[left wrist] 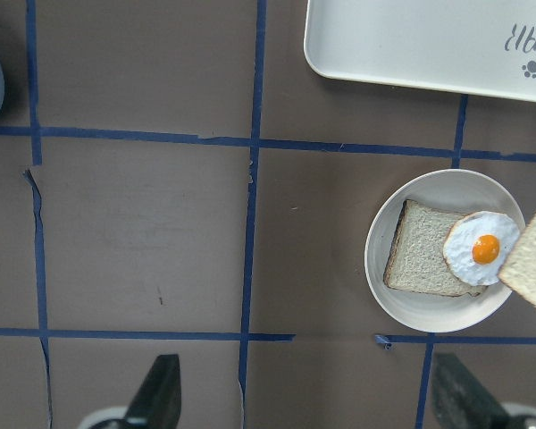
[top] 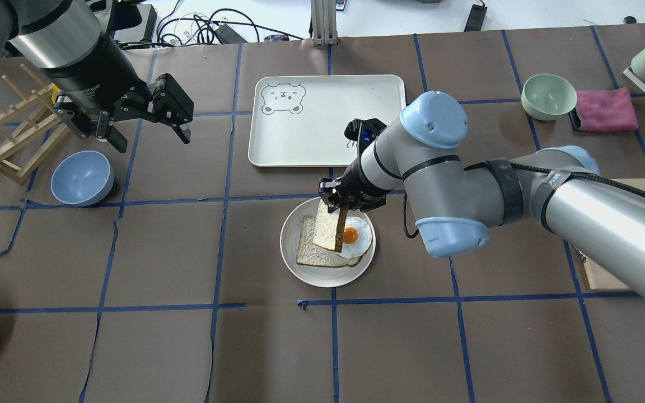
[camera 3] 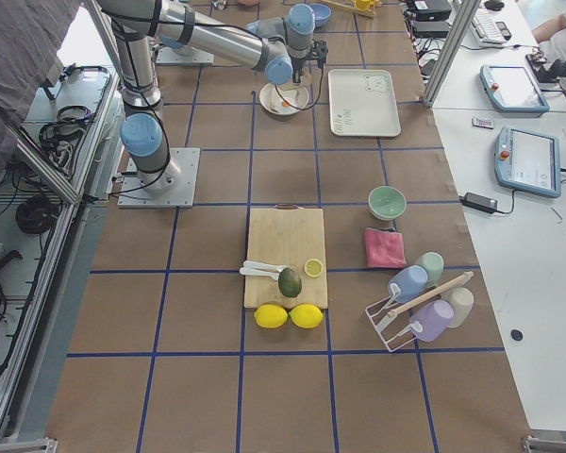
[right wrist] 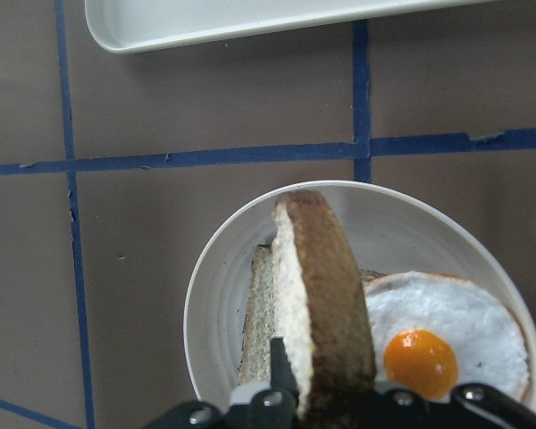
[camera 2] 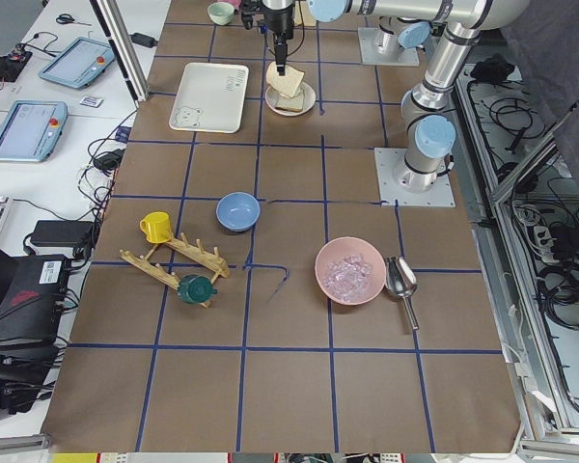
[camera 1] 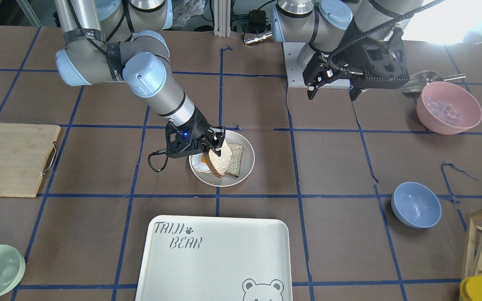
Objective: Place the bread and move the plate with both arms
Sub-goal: 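Lower the bread onto the fried egg and open the right gripper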
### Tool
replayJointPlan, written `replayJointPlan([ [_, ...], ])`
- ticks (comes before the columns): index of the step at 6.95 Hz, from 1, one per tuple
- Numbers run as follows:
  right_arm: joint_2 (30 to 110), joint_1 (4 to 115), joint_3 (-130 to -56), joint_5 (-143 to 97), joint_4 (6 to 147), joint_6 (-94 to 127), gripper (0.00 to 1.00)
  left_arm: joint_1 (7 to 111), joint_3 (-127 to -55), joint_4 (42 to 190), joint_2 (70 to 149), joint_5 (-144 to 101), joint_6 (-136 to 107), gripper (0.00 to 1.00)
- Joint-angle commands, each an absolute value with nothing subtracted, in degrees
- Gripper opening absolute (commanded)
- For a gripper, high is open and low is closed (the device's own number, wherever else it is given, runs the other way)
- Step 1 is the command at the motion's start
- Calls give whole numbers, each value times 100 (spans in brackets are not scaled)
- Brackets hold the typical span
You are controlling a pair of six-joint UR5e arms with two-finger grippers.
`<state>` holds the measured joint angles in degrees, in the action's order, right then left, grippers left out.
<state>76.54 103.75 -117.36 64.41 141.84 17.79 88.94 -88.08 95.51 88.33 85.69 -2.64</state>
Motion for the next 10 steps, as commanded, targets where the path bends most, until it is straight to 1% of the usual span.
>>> replayJointPlan([
  [1,7550,10389,-12023,6038,14651,1863,0,8895,-8807,9554,8833,8569,-264,100],
  [4,7637,10380,-11980,6029,14695,2283,0,8895,-8815,9545,8833,8561,-264,100],
  [10,7752,10380,-12076,5730,14651,2401,0,8895,-8807,9545,8833,8569,-264,100],
])
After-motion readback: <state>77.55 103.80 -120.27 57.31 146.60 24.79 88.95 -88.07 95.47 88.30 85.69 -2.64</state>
